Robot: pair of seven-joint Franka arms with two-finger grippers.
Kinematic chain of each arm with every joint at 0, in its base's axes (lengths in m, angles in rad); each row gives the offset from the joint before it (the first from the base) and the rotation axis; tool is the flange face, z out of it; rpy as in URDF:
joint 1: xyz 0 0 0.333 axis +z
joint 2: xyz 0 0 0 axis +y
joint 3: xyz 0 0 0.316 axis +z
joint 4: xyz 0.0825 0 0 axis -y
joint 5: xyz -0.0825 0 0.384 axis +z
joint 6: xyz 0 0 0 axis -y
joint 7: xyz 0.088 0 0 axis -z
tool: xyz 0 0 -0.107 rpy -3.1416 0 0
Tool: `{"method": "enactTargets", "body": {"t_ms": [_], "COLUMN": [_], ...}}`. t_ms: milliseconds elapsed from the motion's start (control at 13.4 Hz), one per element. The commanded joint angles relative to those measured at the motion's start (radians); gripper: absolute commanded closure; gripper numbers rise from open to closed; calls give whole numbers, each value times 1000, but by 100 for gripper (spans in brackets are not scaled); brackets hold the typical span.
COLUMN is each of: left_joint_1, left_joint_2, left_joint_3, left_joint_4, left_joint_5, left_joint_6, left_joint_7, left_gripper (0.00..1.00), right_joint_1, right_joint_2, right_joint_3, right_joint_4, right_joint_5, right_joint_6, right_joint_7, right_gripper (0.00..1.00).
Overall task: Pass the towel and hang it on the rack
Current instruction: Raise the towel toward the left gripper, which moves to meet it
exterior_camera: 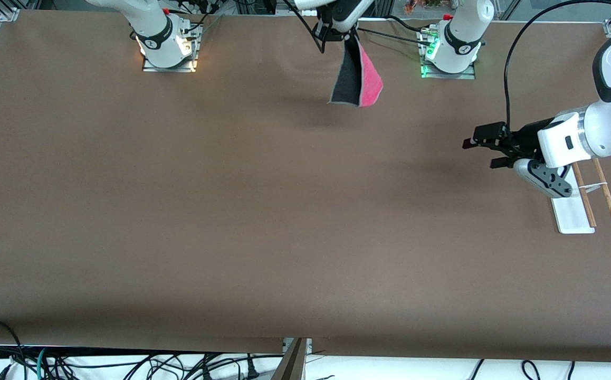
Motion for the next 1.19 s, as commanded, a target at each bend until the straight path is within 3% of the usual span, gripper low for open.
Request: {"method": "enactTargets", "body": {"t_ms": [0,298,447,671,895,1118], "left_joint_1": [23,29,23,20,23,45], "left_joint_2": [29,63,69,60,-16,-109], "left_joint_3": [-3,-4,-16,-55,-90,-89], "left_joint_4": [-2,-132,-187,-343,-521,-617], "left_joint_5": [-140,-406,-470,-645,-759,-761], "left_joint_6": [-50,-73,-77,-75,-73,-141], "left_joint_7": [203,572,744,959,1055,1053], "left_gripper": [0,0,0,0,0,0], "right_joint_1": [-1,-1,13,57,84,88], "right_joint_2": [-25,-25,-24,-7,28,38], "right_joint_3": [4,4,3,-10,-13,-13], "right_joint_4": [5,5,8,20,52,54], "right_joint_5": [-12,-11,-7,-10,-14,-15], "right_joint_6": [-1,19,24,71,82,90], "right_joint_7": [-13,-22,-28,-19,-13,-7], "right_gripper": [100,100,100,100,100,100]}}
